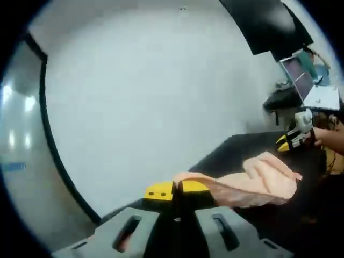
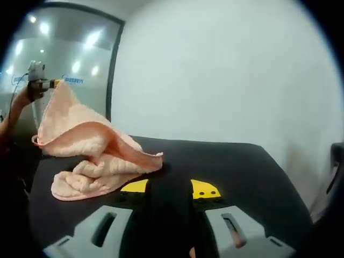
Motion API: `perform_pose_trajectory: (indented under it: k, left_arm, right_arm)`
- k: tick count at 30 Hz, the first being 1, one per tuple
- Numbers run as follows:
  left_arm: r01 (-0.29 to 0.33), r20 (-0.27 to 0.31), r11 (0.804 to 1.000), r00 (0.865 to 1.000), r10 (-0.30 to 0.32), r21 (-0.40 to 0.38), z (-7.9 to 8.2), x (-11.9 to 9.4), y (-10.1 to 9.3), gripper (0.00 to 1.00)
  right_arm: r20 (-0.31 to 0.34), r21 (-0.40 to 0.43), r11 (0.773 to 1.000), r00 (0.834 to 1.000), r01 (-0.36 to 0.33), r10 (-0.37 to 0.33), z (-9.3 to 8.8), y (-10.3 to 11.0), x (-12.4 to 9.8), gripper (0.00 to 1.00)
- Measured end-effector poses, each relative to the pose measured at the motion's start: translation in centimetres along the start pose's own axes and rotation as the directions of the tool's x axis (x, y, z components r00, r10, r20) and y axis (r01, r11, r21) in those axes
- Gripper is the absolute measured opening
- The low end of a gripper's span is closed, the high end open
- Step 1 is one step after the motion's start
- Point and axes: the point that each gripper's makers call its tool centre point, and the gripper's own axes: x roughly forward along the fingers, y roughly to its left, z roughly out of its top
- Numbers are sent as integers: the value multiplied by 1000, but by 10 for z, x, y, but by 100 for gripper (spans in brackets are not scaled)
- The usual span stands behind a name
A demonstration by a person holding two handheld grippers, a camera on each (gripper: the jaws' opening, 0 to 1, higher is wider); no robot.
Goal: Fold the towel on the table until its edges align and the towel forms a compact rectangular stack.
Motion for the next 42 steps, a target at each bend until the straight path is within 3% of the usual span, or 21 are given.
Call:
perform_pose_trajectory:
  k: [2,4,9,11,15,16,18,22,23,25,28,29,33,36,37,40,42]
  left_arm:
    - [-25,16,998,1000,24,51,16,-13,9,0]
    - [-95,29,987,995,92,129,29,-23,25,0]
    - [-174,42,962,985,169,213,51,-36,65,0]
    - [-205,30,950,979,204,234,54,-40,84,0]
    - [-296,-11,896,948,317,330,47,-54,128,0]
    - [-301,-16,896,946,323,326,42,-56,134,0]
    - [-296,-31,899,946,323,322,28,-57,141,0]
    - [-308,-104,909,932,347,281,-21,-59,164,0]
    - [-309,-128,913,927,351,267,-38,-59,169,0]
    - [-309,-167,921,921,351,236,-73,-59,175,0]
    - [-302,-208,931,916,344,206,-125,-60,180,0]
    - [-305,-227,933,911,345,193,-142,-60,182,0]
    - [-299,-265,951,914,307,71,-198,-60,179,0]
    - [-297,-277,953,913,300,51,-221,-60,178,0]
    - [-295,-281,954,913,295,45,-225,-58,179,0]
    - [-275,-282,961,919,275,38,-231,-51,176,0]
    - [-261,-280,965,924,261,37,-234,-48,174,0]
  right_arm:
    - [2,-14,1000,1000,-6,6,1,4,-1,25]
    - [7,-29,1000,1000,-12,13,3,7,-1,26]
    - [-9,-102,994,999,-44,43,2,16,2,26]
    - [-7,-131,989,998,-66,66,4,27,4,26]
    - [10,-175,980,995,-98,101,12,41,9,25]
    - [10,-214,971,993,-110,115,17,49,8,25]
    - [9,-232,965,992,-124,129,25,64,11,25]
    - [-12,-293,943,987,-158,162,40,79,40,25]
    - [-9,-285,944,985,-166,171,46,79,47,25]
    - [-21,-174,964,979,-203,202,52,79,63,25]
    - [-94,-115,981,985,-154,143,45,66,88,24]
    - [-138,-129,979,980,-159,141,39,63,101,22]
    - [-269,-116,982,956,-151,115,10,58,151,23]
    - [-289,-132,978,950,-163,119,-2,61,180,23]
    - [-327,-138,972,935,-190,136,-11,65,186,23]
    - [-356,-126,961,916,-246,188,-22,83,199,24]
    - [-391,-94,969,904,-228,175,-35,75,210,25]
